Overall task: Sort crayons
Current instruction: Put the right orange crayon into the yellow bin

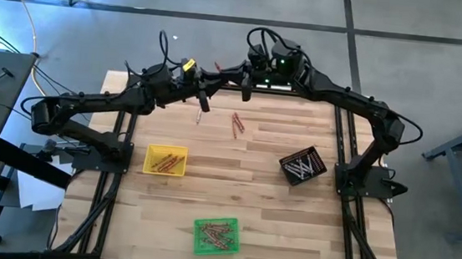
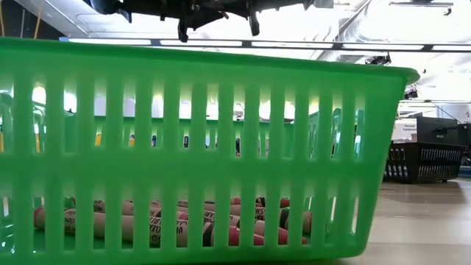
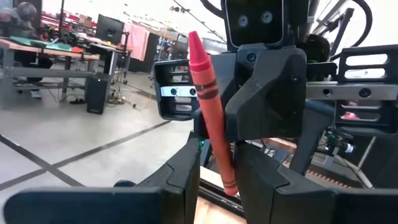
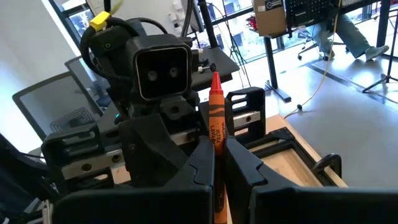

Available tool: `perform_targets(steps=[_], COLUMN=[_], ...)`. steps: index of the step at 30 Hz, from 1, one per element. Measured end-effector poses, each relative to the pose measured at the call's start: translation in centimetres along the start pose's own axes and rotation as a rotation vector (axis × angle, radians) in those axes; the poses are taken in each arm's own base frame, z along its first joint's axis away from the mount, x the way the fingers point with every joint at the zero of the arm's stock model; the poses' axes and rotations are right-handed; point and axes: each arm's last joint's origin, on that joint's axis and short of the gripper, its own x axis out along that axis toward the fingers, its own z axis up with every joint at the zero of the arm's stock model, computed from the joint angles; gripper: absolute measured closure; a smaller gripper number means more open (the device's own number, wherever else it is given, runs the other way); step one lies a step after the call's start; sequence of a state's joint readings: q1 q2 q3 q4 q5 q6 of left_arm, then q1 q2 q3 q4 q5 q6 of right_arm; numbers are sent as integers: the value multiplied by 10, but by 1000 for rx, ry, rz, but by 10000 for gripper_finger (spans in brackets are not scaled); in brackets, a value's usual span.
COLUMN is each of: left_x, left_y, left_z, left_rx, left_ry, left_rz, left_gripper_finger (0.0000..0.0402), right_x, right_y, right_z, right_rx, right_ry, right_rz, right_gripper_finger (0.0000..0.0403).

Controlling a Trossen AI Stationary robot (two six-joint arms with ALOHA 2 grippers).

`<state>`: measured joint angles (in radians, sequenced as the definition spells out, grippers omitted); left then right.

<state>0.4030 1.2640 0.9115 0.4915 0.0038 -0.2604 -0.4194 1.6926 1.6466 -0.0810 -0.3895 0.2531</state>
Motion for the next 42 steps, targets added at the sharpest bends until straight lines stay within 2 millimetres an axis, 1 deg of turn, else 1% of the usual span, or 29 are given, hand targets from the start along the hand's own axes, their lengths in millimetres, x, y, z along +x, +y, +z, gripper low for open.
perform_targets(steps=[3,8,14,16,18,22,23,26,28,30,33,37,40,42], left_x=[0,0,0,0,-1,-11,-14,-27,-40,-54,-77,-108,-126,-134], left_y=[-1,-3,-4,-4,-4,-4,-3,-4,-6,-9,-17,-28,-36,-39], left_z=[0,-1,-1,-2,-3,5,4,3,4,0,-10,-28,-40,-47], left_rx=[-1,-36,-60,-70,-75,-76,-76,-99,-141,-189,-278,-387,-427,-425], left_ry=[5,9,14,26,35,58,88,186,255,361,545,820,996,1069], left_rz=[-18,-33,-44,-41,-37,15,34,81,109,143,188,287,377,461], left_gripper_finger=[329,388,397,398,399,400,400,400,401,401,401,401,401,401], right_x=[0,1,0,-7,-22,-70,-82,-109,-125,-140,-156,-171,-176,-177], right_y=[1,3,3,0,-4,-8,-6,2,9,16,24,33,35,35], right_z=[0,0,0,1,4,23,26,27,28,27,24,21,21,20], right_rx=[5,4,32,45,60,55,57,63,61,53,50,62,62,63], right_ry=[-3,-3,8,35,90,160,180,238,264,299,349,391,401,408], right_rz=[1,11,14,-3,-28,-161,-190,-248,-290,-335,-381,-413,-439,-445], right_gripper_finger=[401,401,399,389,369,314,301,271,259,254,253,259,261,261])
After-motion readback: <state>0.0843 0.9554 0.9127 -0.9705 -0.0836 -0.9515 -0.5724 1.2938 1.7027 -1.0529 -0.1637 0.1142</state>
